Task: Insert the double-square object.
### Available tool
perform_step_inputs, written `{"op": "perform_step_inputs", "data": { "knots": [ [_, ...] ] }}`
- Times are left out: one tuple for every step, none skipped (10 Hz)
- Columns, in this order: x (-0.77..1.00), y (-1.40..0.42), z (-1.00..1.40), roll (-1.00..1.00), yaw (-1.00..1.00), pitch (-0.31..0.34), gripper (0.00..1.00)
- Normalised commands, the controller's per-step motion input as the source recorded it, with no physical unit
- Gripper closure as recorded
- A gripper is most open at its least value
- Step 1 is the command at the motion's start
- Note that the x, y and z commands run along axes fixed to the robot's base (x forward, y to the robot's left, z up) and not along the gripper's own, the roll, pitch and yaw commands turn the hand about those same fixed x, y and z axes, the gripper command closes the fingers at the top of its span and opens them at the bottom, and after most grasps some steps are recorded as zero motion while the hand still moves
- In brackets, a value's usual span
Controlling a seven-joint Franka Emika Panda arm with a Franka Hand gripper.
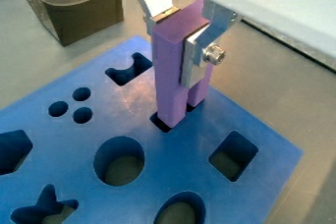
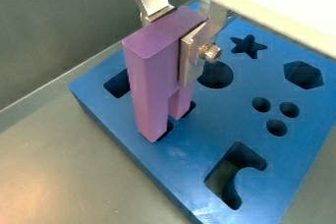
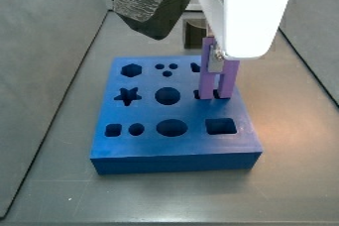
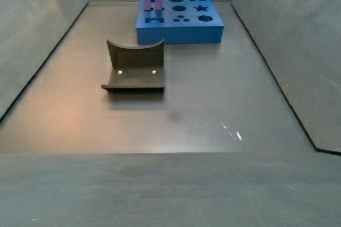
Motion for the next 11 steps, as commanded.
{"op": "perform_step_inputs", "data": {
  "knots": [
    [-0.17,0.03,-0.39,0.02,0.00,0.006,1.00],
    [-0.19,0.04,-0.37,0.03,0.00,0.011,1.00],
    [-0.14,0.01,-0.37,0.02,0.00,0.016,1.00],
    [0.00,0.00,-0.47,0.00,-0.07,0.037,1.00],
    [0.00,0.00,-0.53,0.00,-0.22,0.050,1.00],
    [0.00,0.00,-0.46,0.00,-0.43,0.073,1.00],
    [0.00,0.00,-0.38,-0.01,-0.62,0.074,1.00],
    [-0.16,0.00,-0.23,0.00,-0.49,0.036,1.00],
    [0.03,0.00,0.00,-0.01,0.07,0.000,1.00],
    [0.00,0.00,0.00,0.00,0.00,0.014,1.00],
    [0.00,0.00,0.00,0.00,0.00,0.000,1.00]
  ]
}}
